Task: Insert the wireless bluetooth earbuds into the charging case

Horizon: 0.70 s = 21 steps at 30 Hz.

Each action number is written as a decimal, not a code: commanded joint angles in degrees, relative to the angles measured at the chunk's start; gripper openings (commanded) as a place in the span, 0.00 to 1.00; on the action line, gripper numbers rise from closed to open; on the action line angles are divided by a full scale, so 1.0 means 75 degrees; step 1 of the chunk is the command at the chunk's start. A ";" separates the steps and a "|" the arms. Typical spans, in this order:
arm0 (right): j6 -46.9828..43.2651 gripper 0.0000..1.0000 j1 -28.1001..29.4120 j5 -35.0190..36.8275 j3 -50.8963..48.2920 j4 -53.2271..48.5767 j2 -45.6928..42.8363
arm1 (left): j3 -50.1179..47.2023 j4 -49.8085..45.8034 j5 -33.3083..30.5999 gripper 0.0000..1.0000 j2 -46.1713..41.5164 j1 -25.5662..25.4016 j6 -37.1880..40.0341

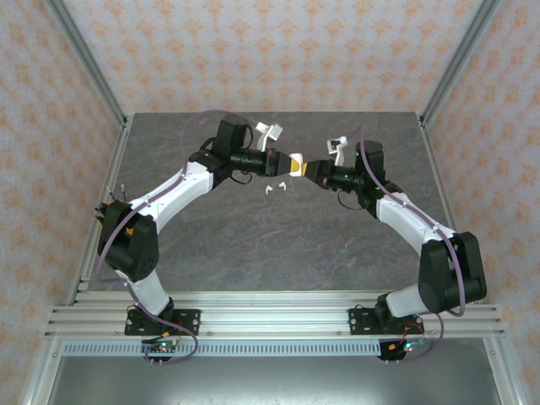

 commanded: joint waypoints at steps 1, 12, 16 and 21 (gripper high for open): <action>-0.0056 0.13 -0.0042 -0.0086 0.0313 0.0204 0.0027 | 0.0088 0.0574 0.0204 0.04 0.0029 -0.0153 -0.0116; -0.0199 0.00 -0.0043 -0.0022 0.0493 -0.0131 -0.0069 | 0.0053 0.0688 0.0135 0.13 0.0113 -0.0185 -0.0180; -0.0440 0.00 -0.0034 0.0225 0.0604 -0.0570 -0.0174 | 0.0026 0.0650 -0.0024 0.32 0.0083 -0.0190 -0.0157; -0.1347 0.00 -0.0027 0.0844 0.0969 -0.1916 -0.0243 | 0.0060 0.0389 -0.0385 0.71 -0.0030 -0.0103 0.0008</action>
